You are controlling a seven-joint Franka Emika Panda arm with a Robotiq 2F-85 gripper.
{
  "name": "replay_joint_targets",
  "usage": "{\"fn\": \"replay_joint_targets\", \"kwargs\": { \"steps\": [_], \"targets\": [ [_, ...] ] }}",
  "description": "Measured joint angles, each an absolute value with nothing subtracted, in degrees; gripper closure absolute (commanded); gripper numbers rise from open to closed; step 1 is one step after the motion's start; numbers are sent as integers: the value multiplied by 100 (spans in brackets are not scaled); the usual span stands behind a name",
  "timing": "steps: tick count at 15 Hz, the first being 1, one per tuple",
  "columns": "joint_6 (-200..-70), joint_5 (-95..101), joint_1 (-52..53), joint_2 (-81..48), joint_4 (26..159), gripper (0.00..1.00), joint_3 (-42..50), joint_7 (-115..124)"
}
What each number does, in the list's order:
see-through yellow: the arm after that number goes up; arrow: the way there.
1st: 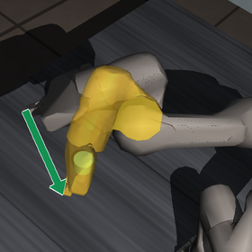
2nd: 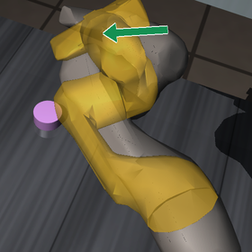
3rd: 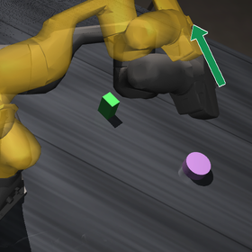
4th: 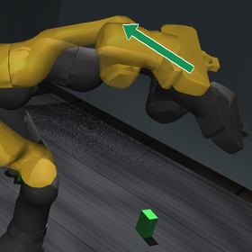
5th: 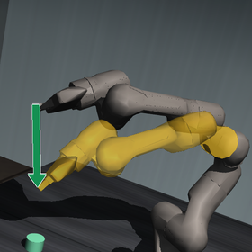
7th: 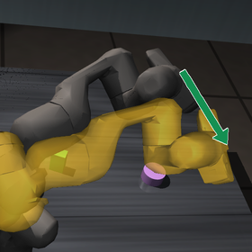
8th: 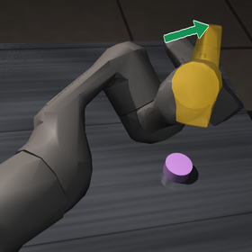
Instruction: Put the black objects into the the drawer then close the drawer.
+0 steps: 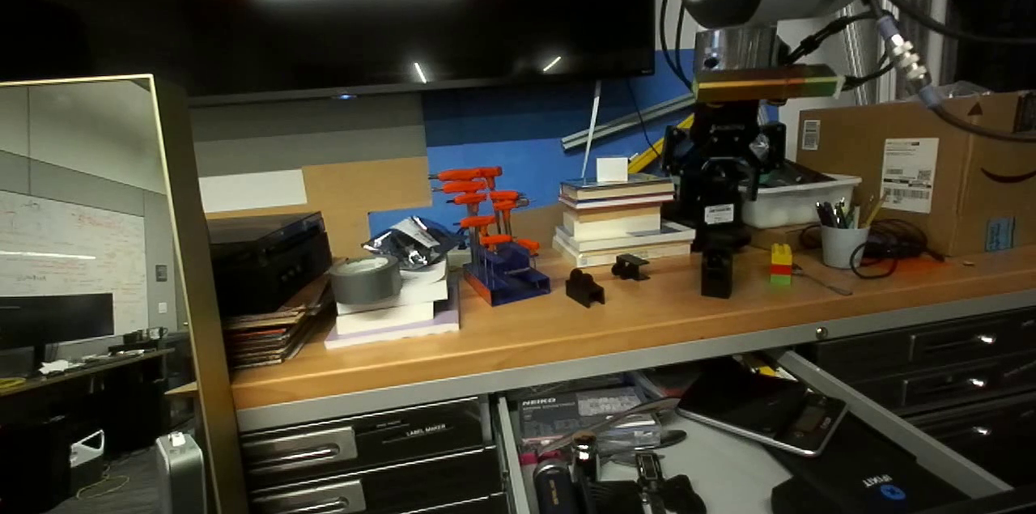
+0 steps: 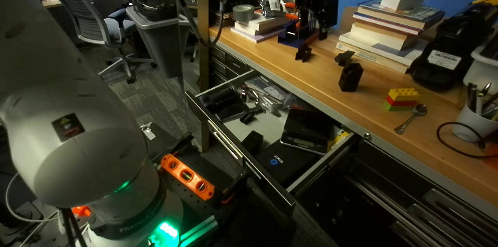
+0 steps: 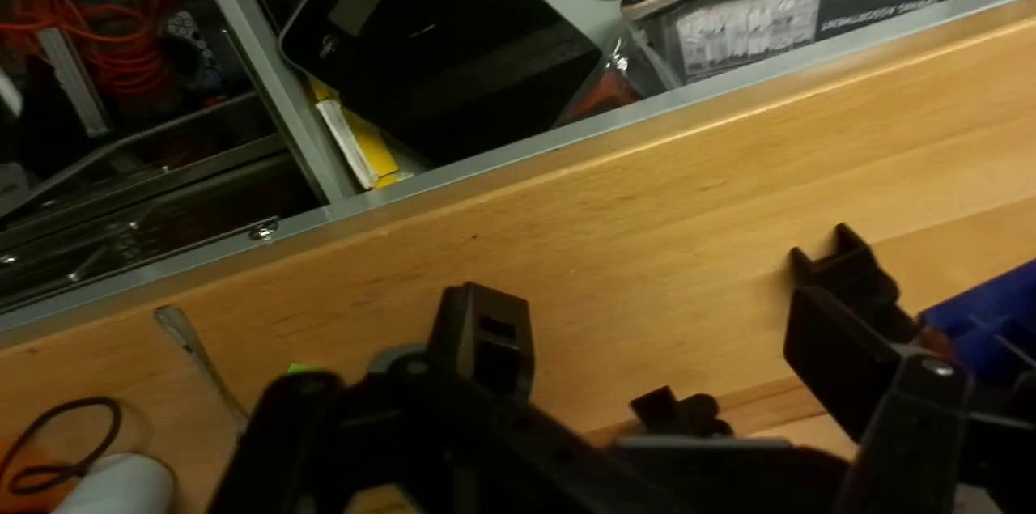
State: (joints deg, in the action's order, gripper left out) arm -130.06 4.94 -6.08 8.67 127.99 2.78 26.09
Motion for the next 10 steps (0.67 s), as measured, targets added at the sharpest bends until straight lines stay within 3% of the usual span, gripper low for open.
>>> {"fn": "replay_joint_targets", "kwargs": {
  "steps": [10],
  "targets": [
    [-13632,1091,-649,-542,12462,0,351,3891]
  ]
}}
